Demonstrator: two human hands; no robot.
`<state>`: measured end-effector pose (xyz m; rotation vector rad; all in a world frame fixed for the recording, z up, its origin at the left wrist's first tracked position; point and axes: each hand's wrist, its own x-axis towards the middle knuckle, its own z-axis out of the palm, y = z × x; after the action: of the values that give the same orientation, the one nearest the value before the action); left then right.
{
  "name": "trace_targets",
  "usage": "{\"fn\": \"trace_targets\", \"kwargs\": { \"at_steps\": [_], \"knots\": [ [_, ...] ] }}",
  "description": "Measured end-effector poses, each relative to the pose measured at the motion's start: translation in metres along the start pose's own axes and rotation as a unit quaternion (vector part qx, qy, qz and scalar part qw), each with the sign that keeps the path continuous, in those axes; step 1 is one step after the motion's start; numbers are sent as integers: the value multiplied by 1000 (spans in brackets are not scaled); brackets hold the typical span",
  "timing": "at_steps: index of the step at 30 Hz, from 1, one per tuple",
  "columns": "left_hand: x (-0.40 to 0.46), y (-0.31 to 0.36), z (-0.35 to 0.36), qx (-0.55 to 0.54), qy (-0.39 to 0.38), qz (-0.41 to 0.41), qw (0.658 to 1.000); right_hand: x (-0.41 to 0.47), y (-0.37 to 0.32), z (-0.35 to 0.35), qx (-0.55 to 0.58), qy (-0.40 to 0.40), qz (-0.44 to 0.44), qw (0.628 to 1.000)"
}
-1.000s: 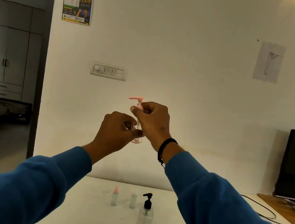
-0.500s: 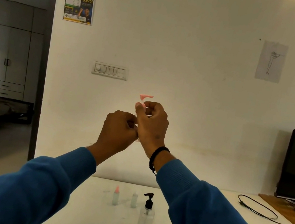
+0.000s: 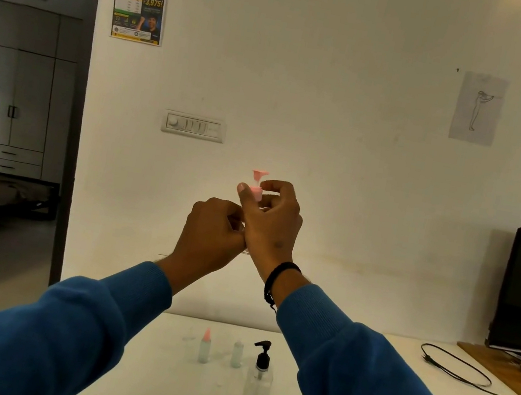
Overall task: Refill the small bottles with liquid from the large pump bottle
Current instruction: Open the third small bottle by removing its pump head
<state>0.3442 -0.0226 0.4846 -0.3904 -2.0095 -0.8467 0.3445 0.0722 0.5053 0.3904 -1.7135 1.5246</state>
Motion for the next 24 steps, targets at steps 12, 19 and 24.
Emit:
{"fn": "trace_targets", "kwargs": {
  "at_steps": [12,19,24],
  "knots": [
    [-1,-2,0,0,-2,2,1000,-2,1,3,-19,-12,-6,1000],
    [0,-4,-1,18,-4,8,1000,-1,3,3,-23,-10,-8,1000],
    [-1,-3,0,6,-8,-3,1000,-3,2,2,-16,-19,-10,1000]
  ]
}}
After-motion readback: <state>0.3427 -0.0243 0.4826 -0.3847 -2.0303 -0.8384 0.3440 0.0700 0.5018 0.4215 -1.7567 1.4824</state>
